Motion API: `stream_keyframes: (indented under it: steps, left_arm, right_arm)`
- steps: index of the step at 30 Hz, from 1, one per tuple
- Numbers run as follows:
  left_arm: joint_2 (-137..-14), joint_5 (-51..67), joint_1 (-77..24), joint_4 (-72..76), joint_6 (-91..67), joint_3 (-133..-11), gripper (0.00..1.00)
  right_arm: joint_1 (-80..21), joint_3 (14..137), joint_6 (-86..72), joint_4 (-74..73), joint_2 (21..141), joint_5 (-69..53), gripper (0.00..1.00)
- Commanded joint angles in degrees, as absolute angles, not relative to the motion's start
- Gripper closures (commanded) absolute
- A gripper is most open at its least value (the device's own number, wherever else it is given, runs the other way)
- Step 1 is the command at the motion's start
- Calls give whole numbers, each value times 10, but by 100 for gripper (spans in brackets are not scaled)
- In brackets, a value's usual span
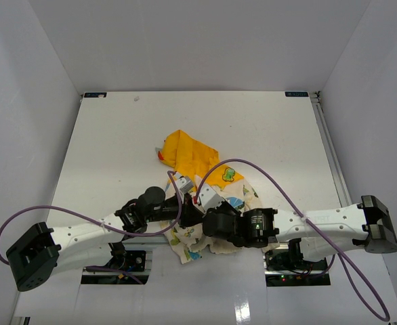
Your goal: Zip up the jacket
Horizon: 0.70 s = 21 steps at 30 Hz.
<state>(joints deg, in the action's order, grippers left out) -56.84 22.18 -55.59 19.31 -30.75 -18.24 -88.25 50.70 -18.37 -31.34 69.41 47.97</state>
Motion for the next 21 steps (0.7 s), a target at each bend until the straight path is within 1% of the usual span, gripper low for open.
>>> stream_keyframes:
  steps: [1,3,11,17,21]
  left_arm:
    - [-566,267,-561,151,-319,-173,100]
    - [-562,267,-561,146,-324,-176,100]
    - [-554,274,-561,135,-336,-176,100]
    - [-554,263,-561,120,-338,-179,100]
    - [-540,248,-561,121,-335,-177,100]
  right_arm:
    - [-873,525,-163,-276,697,624,92]
    - [-871,540,-145,-269,708,647,92]
    - [-839,576,-78,-254,748,667,92]
    - [-802,574,-17,-212,734,631,92]
    - [-801,551,-19,-186,699,580,92]
